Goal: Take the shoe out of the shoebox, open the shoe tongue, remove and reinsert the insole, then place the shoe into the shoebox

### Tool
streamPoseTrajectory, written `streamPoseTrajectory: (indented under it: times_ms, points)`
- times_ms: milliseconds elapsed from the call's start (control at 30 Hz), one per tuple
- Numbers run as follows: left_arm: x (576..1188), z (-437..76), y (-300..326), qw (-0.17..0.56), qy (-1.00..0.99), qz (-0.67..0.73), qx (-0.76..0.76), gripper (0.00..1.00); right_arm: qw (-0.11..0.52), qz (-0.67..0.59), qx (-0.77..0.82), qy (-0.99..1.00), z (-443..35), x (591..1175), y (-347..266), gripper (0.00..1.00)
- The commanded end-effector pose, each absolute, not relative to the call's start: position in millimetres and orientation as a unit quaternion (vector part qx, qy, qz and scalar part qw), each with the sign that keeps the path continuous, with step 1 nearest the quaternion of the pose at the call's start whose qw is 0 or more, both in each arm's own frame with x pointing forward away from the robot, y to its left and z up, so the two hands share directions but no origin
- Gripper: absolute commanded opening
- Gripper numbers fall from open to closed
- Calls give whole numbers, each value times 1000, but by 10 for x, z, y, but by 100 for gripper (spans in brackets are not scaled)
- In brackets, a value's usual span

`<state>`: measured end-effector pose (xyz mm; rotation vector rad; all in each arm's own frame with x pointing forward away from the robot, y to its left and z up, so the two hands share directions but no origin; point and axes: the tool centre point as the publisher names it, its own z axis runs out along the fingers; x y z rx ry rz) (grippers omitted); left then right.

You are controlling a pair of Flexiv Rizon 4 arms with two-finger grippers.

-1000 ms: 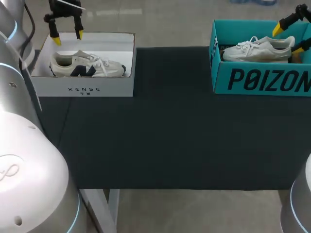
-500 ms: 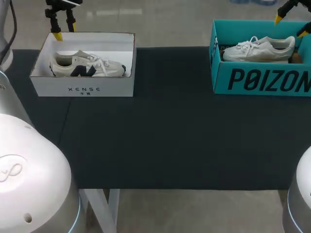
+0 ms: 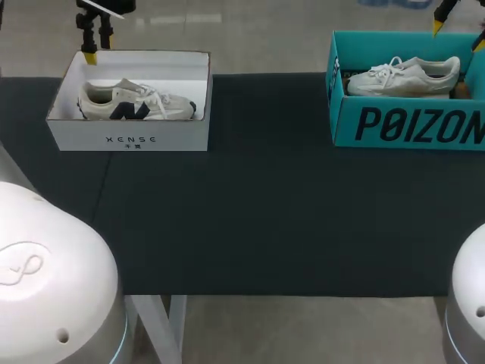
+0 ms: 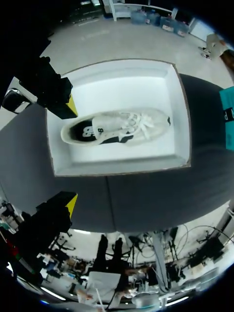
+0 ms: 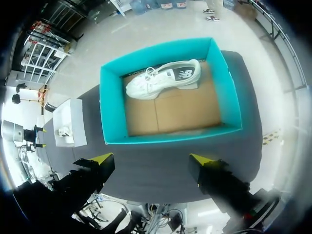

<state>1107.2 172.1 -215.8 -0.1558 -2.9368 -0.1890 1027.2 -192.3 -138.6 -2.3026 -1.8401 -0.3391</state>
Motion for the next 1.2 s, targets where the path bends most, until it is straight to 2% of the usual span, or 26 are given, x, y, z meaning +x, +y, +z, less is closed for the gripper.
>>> streamPoseTrajectory:
  times_ms: [33, 500, 933, 1200]
  points:
    - [10985, -2157, 1719, -37, -996, -61, -61, 100, 86, -111, -774, -617, -1376, 10274, -1915, 100]
    - [10985, -2157, 1719, -37, -996, -61, -61, 100, -11, -70, -770, -634, -1787, 11062, -2570, 100]
    - [10985, -2157, 1719, -37, -996, -61, -61, 100, -12, 2, -750, -662, -2201, 11450, -2973, 100]
    - [10985, -2157, 1719, -37, -996, -61, -61, 100, -13, 19, -739, -673, -2429, 11605, -3022, 100]
